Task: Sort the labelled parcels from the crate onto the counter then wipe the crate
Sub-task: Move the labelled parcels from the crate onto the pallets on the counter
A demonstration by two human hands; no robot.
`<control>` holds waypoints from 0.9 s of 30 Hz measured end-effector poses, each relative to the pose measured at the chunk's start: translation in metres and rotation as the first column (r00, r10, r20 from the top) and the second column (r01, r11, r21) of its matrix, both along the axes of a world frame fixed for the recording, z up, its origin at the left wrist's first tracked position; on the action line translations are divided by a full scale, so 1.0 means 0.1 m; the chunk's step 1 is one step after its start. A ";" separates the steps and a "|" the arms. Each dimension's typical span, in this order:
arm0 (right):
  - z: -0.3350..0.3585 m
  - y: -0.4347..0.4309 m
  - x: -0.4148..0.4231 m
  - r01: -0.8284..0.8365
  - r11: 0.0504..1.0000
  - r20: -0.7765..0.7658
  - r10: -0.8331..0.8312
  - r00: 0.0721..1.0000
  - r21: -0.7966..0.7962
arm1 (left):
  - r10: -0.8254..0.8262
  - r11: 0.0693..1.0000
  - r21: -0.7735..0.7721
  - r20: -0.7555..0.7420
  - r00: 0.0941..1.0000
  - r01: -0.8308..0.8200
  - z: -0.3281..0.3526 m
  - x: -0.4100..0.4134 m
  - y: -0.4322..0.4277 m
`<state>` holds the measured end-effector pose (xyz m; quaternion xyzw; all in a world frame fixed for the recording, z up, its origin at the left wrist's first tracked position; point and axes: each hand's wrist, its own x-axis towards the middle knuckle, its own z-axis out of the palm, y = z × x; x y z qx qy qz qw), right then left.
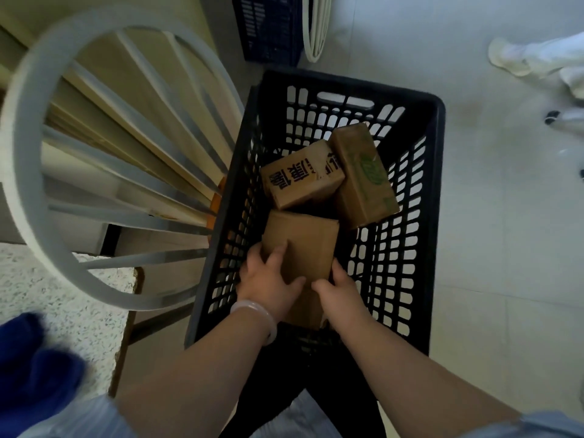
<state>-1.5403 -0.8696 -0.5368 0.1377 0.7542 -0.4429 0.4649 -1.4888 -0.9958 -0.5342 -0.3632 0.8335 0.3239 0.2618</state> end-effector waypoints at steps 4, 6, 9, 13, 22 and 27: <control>0.57 0.07 -0.11 -0.119 0.982 -0.237 0.152 0.960 0.150 | 0.072 0.997 0.026 -0.080 0.994 -0.070 0.46 -0.10 0.11; 0.88 0.12 -0.17 -0.154 0.973 -0.365 0.207 0.908 0.169 | 0.147 0.988 0.075 -0.131 0.980 -0.138 0.71 -0.16 0.15; 1.34 0.16 -0.22 -0.168 0.982 -0.463 0.191 0.866 0.091 | 0.269 0.954 0.185 -0.182 0.946 -0.236 1.09 -0.27 0.22; 1.79 0.23 -0.25 -0.226 0.974 -0.590 0.173 0.789 -0.016 | 0.337 0.931 0.235 -0.260 0.905 -0.280 1.54 -0.41 0.27; 2.39 0.55 -0.62 -0.269 0.961 -0.726 0.228 0.649 0.061 | 0.464 0.878 0.353 -0.462 0.756 -0.323 2.35 -0.46 0.35; 2.71 0.58 -0.70 -0.309 0.928 -0.596 0.131 0.792 -0.207 | 0.542 0.801 0.554 -0.514 0.665 -0.226 2.59 -0.42 0.37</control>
